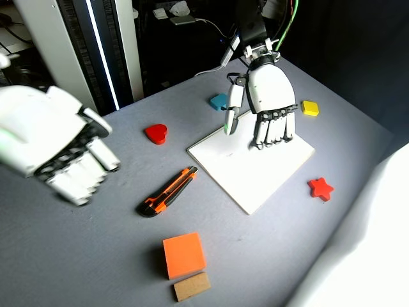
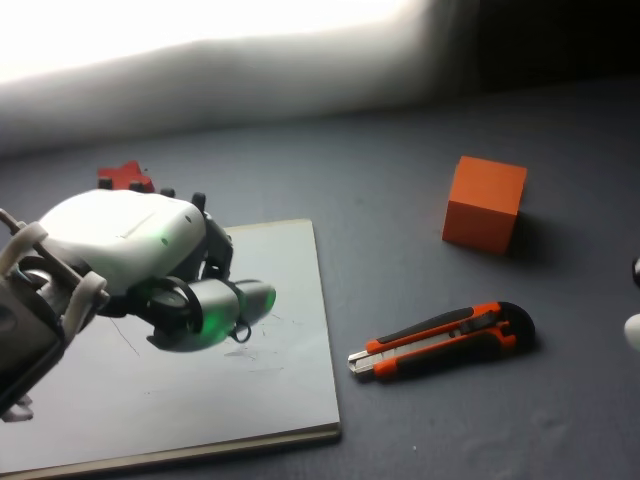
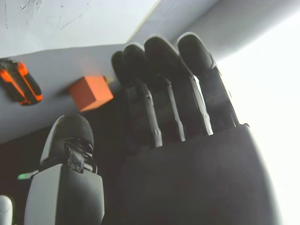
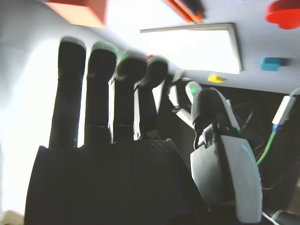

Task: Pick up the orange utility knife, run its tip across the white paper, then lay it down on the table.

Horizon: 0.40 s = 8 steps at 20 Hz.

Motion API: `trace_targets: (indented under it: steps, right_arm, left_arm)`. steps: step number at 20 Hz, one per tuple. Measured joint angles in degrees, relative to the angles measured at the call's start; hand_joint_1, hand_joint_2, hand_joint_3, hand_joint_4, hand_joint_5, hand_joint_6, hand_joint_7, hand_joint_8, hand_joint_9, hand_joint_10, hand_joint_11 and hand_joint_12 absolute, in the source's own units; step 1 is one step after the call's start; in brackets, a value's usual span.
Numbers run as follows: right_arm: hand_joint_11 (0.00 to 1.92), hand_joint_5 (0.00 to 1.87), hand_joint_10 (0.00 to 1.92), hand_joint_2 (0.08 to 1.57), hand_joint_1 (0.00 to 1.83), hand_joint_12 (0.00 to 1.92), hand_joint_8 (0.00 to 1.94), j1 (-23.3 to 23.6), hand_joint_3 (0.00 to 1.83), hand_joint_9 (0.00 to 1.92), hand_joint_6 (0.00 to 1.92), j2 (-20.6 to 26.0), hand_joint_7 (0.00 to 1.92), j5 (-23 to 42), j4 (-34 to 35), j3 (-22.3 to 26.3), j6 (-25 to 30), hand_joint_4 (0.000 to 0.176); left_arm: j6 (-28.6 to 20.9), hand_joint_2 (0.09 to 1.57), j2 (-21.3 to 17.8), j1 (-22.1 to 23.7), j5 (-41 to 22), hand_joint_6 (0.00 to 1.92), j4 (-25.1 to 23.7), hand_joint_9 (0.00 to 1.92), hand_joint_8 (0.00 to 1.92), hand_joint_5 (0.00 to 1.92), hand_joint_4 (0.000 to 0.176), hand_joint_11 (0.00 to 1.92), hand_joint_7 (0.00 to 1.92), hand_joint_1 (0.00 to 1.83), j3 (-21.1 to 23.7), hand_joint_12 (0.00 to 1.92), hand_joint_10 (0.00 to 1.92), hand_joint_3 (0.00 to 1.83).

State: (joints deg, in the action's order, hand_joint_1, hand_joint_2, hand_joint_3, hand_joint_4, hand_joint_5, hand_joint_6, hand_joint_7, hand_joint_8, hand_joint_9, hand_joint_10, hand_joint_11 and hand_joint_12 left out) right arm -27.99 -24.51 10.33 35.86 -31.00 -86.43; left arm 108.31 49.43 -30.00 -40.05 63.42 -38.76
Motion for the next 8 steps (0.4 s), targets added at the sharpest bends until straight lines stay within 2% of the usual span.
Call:
trace_targets:
  steps: [1,2,3,4,5,8]
  right_arm:
    - [1.09,0.96,1.92,1.35,0.08,1.92,1.77,0.0,0.01,1.22,1.75,-0.4,1.20,0.0,0.0,0.1,0.3,0.000]
    - [1.13,0.93,1.92,1.36,0.11,1.92,1.77,-0.1,0.01,1.25,1.74,-0.6,1.21,0.2,0.5,0.1,0.4,0.000]
    - [1.13,0.95,1.92,1.39,0.16,1.92,1.80,-1.0,0.02,1.25,1.80,-0.7,1.22,0.9,1.7,0.2,0.7,0.000]
    - [1.13,0.95,1.92,1.39,0.16,1.92,1.80,-1.5,0.02,1.25,1.80,-0.7,1.22,0.9,1.7,0.2,0.6,0.000]
    - [1.15,0.96,1.92,1.43,0.18,1.92,1.84,-1.6,0.03,1.25,1.88,-0.4,1.22,0.4,1.9,0.2,0.6,0.000]
    - [1.16,0.96,1.92,1.47,0.20,1.92,1.90,-1.1,0.04,1.25,1.92,-0.6,1.21,2.3,2.0,0.5,1.7,0.000]
  left_arm:
    - [0.0,1.40,0.0,0.0,0.3,1.68,0.0,0.95,1.79,0.81,0.000,0.95,0.94,0.12,0.3,1.92,1.92,0.01]
    - [-0.2,1.42,0.0,0.0,0.4,1.73,-0.1,0.98,1.76,0.82,0.000,0.99,0.97,0.09,0.4,1.92,1.92,0.01]
    - [-0.4,1.45,0.0,0.0,0.3,1.77,0.0,1.06,1.74,0.85,0.000,1.08,1.04,0.09,0.4,1.92,1.91,0.01]
    - [-0.7,1.45,0.0,0.0,0.2,1.77,-0.1,1.06,1.74,0.85,0.000,1.08,1.04,0.09,0.4,1.92,1.91,0.01]
    - [-1.6,1.48,0.0,0.0,0.2,1.83,-0.6,1.11,1.81,0.85,0.000,1.13,1.06,0.10,0.2,1.92,1.92,0.01]
    - [-1.7,1.49,0.0,0.1,0.3,1.89,-1.3,1.15,1.85,0.87,0.000,1.17,1.08,0.20,0.2,1.92,1.92,0.00]
